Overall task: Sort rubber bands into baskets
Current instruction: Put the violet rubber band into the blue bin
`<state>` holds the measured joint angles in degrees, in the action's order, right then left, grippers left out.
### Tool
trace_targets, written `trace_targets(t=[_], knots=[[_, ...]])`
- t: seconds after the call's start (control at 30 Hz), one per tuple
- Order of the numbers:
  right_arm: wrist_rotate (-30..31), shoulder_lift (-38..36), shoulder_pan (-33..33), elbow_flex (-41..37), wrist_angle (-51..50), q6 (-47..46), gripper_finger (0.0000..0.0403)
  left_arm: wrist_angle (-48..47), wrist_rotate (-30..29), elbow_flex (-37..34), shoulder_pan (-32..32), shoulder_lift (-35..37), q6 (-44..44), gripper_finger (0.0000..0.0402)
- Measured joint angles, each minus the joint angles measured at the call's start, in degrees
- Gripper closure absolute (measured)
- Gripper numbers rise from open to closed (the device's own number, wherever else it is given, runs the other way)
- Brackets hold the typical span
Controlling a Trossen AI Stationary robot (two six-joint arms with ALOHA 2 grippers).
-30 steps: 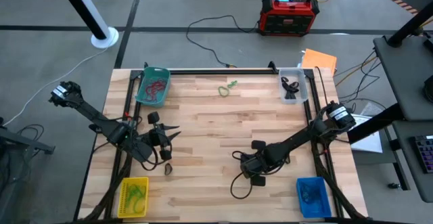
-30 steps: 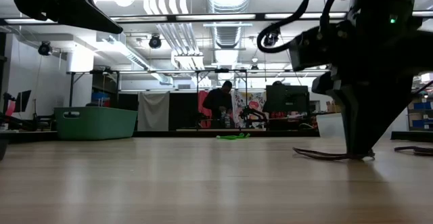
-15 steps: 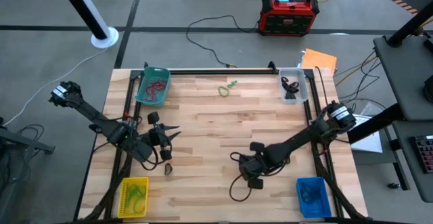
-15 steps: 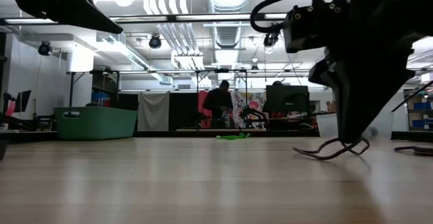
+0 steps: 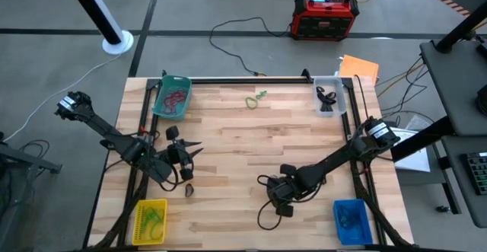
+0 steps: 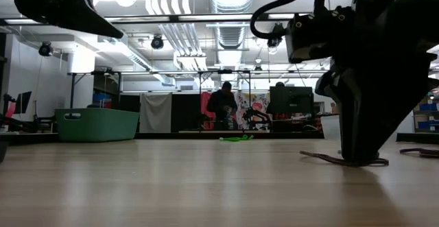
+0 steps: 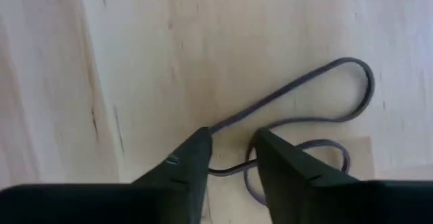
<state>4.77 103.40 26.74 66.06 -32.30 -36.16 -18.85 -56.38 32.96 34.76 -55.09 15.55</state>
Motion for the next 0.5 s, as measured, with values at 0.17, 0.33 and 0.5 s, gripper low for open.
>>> trace_targets(t=[0.17, 0.33, 0.5], knots=[[1.8, 0.6, -0.2, 0.0, -1.0, -0.3, 0.024, 0.0, 0.0, -0.7, 0.0, 0.0, 0.0, 0.0325], [2.8, 0.6, -0.3, 0.0, -2.2, -0.9, 0.0211, 0.0, 0.0, -0.8, 0.0, 0.0, 0.0, 0.0325], [2.6, 0.3, -0.5, 0.0, -3.3, -1.5, 0.0211, 0.0, 0.0, -0.8, 0.0, 0.0, 0.0, 0.0325]])
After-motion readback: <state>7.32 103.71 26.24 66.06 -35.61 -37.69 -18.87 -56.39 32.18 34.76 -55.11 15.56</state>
